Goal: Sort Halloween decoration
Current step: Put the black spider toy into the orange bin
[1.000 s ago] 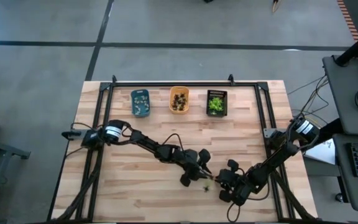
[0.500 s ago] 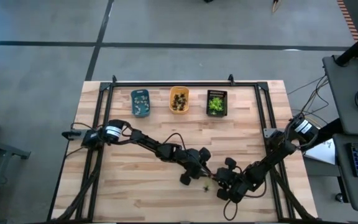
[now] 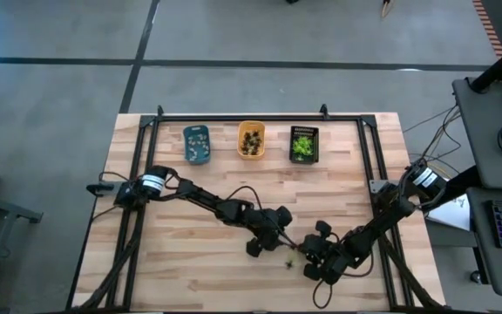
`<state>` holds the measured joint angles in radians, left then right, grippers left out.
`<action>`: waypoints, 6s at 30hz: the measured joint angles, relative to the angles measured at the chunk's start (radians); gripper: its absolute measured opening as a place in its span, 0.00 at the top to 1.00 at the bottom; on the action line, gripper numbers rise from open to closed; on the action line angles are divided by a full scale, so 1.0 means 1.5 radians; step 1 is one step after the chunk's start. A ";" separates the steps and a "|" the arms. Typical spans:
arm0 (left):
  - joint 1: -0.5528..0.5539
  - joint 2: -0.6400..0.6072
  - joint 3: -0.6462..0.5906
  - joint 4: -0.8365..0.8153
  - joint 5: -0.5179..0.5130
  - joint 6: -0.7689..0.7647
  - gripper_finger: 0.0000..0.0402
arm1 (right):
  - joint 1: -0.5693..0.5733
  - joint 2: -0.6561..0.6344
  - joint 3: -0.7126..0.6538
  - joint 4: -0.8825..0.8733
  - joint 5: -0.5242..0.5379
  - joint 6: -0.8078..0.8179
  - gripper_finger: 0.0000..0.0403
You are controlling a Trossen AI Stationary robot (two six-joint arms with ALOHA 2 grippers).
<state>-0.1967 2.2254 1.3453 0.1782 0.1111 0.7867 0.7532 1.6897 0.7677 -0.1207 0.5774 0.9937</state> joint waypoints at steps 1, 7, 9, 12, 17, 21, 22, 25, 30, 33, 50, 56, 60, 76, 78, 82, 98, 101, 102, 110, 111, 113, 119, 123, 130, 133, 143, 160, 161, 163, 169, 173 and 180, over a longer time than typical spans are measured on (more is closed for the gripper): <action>0.000 -0.002 0.000 -0.006 0.000 0.007 0.71 | 0.000 0.000 0.000 0.000 0.000 0.000 0.84; -0.015 -0.001 0.000 0.006 -0.026 0.034 0.71 | 0.000 0.000 0.000 0.000 0.000 0.001 0.84; -0.022 -0.001 0.000 0.017 -0.034 0.060 0.71 | 0.000 0.000 0.000 0.000 0.000 0.001 0.84; -0.031 -0.001 0.001 0.029 -0.038 0.100 0.71 | 0.000 0.000 0.000 0.000 0.000 0.001 0.84; -0.042 -0.001 0.001 0.042 -0.063 0.149 0.71 | 0.000 0.000 0.000 0.000 0.000 0.001 0.84; -0.045 -0.001 0.001 0.057 -0.066 0.174 0.71 | 0.000 0.000 0.000 0.000 0.000 0.001 0.84; -0.045 -0.001 0.001 0.059 -0.066 0.179 0.71 | 0.000 0.000 0.000 0.000 0.000 0.001 0.84; -0.045 -0.001 0.001 0.064 -0.066 0.200 0.71 | 0.000 0.000 0.000 0.001 0.000 0.005 0.84; -0.041 -0.001 0.001 0.065 -0.057 0.203 0.71 | -0.007 0.000 0.000 0.006 -0.001 0.015 0.84; -0.035 0.000 0.001 0.064 -0.057 0.196 0.71 | -0.014 0.000 0.000 0.015 -0.001 0.003 0.84; -0.017 -0.032 -0.001 0.005 -0.071 0.112 0.72 | -0.022 -0.029 0.001 0.014 0.002 -0.039 0.84; -0.008 -0.073 -0.001 -0.010 -0.082 0.048 0.72 | -0.011 -0.058 0.001 0.014 0.018 -0.044 0.84; -0.005 -0.112 -0.001 -0.025 -0.086 0.015 0.72 | -0.009 -0.069 0.001 0.015 0.019 -0.053 0.84; -0.018 -0.323 -0.152 0.083 -0.083 -0.345 0.72 | -0.030 -0.029 0.003 0.036 0.036 -0.120 0.71; -0.023 -0.348 -0.189 0.145 -0.085 -0.384 0.72 | -0.034 -0.024 0.004 0.042 0.036 -0.121 0.66; -0.029 -0.395 -0.263 0.244 -0.096 -0.455 0.72 | -0.042 -0.011 0.004 0.060 0.034 -0.122 0.56; -0.032 -0.519 -0.422 0.423 -0.133 -0.554 0.72 | -0.060 0.038 0.003 0.090 0.028 -0.095 0.57; -0.032 -0.522 -0.423 0.433 -0.133 -0.554 0.72 | -0.060 0.048 0.004 0.097 0.031 -0.092 0.63; -0.032 -0.522 -0.423 0.435 -0.133 -0.554 0.72 | -0.061 0.051 0.005 0.099 0.031 -0.091 0.65; -0.032 -0.521 -0.407 0.434 -0.133 -0.541 0.72 | -0.063 0.064 0.005 0.115 0.029 -0.091 0.82; -0.032 -0.521 -0.405 0.435 -0.133 -0.538 0.72 | -0.063 0.064 0.005 0.115 0.031 -0.093 0.84; -0.032 -0.521 -0.405 0.435 -0.133 -0.534 0.72 | -0.063 0.063 0.005 0.115 0.036 -0.094 0.86; -0.032 -0.521 -0.405 0.434 -0.133 -0.533 0.72 | -0.063 0.063 0.004 0.127 0.047 -0.111 0.91; -0.032 -0.521 -0.405 0.434 -0.133 -0.533 0.72 | -0.063 0.061 0.003 0.142 0.050 -0.129 0.93; -0.033 -0.522 -0.405 0.434 -0.133 -0.533 0.72 | -0.063 0.060 0.002 0.154 0.081 -0.129 0.98; -0.033 -0.527 -0.405 0.434 -0.133 -0.533 0.72 | -0.063 0.059 0.002 0.165 0.087 -0.130 0.98; -0.033 -0.562 -0.407 0.429 -0.133 -0.533 0.72 | -0.062 0.057 0.002 0.190 0.132 -0.133 0.98; -0.043 -0.499 -0.431 0.227 -0.116 -0.579 0.72 | -0.125 -0.087 0.003 0.034 -0.033 -0.052 0.98; -0.043 -0.483 -0.431 0.230 -0.117 -0.582 0.72 | -0.131 -0.096 0.003 0.028 -0.053 -0.024 0.98; -0.043 -0.452 -0.431 0.231 -0.119 -0.583 0.72 | -0.140 -0.109 0.003 0.033 -0.089 0.016 0.98; -0.043 -0.352 -0.400 0.241 -0.121 -0.583 0.78 | -0.142 -0.123 0.003 0.032 -0.176 0.173 0.98; -0.043 -0.272 -0.337 0.237 -0.121 -0.573 0.85 | -0.142 -0.123 0.003 0.028 -0.215 0.211 0.98; -0.043 -0.172 -0.221 0.168 -0.121 -0.504 0.99 | -0.139 -0.123 0.003 0.014 -0.251 0.245 0.98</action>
<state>-0.2611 1.9672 1.0134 0.4296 -0.0704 0.0300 0.5452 1.5055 0.7719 -0.0998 0.2010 1.3617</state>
